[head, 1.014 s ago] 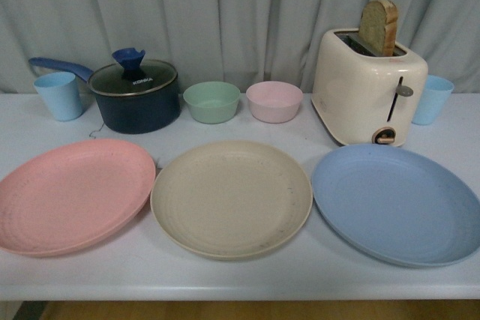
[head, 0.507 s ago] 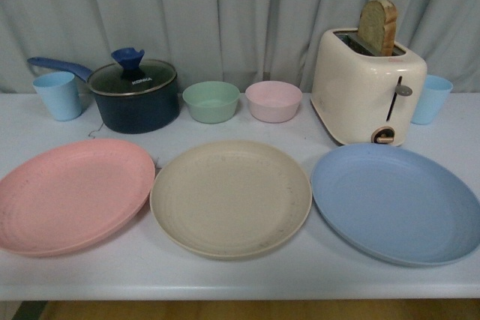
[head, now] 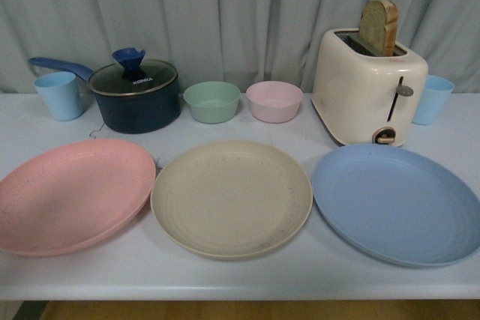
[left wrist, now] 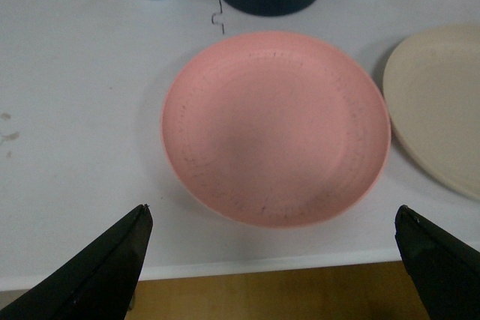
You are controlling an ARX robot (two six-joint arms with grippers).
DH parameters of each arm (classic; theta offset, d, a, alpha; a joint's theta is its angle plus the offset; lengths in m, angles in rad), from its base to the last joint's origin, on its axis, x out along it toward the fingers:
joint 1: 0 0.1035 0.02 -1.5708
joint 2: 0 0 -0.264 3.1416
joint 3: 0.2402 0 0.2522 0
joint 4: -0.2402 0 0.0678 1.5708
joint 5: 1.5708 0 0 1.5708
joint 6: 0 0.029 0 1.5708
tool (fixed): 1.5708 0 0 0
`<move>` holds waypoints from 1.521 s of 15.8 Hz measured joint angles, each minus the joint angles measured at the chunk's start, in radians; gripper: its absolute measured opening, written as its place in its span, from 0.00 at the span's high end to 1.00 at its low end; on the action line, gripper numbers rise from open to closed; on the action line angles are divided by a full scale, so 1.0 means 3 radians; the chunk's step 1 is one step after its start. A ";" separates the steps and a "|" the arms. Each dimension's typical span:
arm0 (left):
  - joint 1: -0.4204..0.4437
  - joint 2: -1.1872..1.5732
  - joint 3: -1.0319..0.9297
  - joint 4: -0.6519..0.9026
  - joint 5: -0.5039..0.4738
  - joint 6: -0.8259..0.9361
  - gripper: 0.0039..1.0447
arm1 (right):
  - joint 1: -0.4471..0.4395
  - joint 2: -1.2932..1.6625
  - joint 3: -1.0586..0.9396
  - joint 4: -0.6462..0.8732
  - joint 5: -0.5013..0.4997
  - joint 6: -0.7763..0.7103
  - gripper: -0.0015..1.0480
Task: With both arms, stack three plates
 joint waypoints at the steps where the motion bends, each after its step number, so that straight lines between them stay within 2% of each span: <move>1: 0.0017 0.0243 0.0114 0.0029 0.0023 0.0071 0.06 | 0.0000 0.0000 0.0000 0.0000 0.0000 0.0000 0.06; 6: 0.0201 0.1470 0.0933 -0.0086 0.0192 0.0262 0.06 | 0.0000 0.0000 0.0000 0.0000 0.0000 0.0000 0.06; 11: 0.0277 0.2378 0.1662 -0.0187 0.0206 0.0341 0.06 | 0.0000 0.0000 0.0000 0.0000 0.0000 0.0000 0.06; 21: 0.0343 0.3234 0.2330 -0.0314 0.0141 0.0362 0.06 | 0.0000 0.0000 0.0000 0.0000 0.0000 0.0000 0.06; 22: 0.0367 0.3302 0.2356 -0.0304 0.0128 0.0352 0.10 | 0.0000 0.0000 0.0000 0.0000 0.0000 0.0000 0.06; 24: 0.0425 0.3404 0.2420 -0.0308 0.0123 0.0290 0.31 | 0.0000 0.0000 0.0000 0.0000 0.0000 -0.0001 0.06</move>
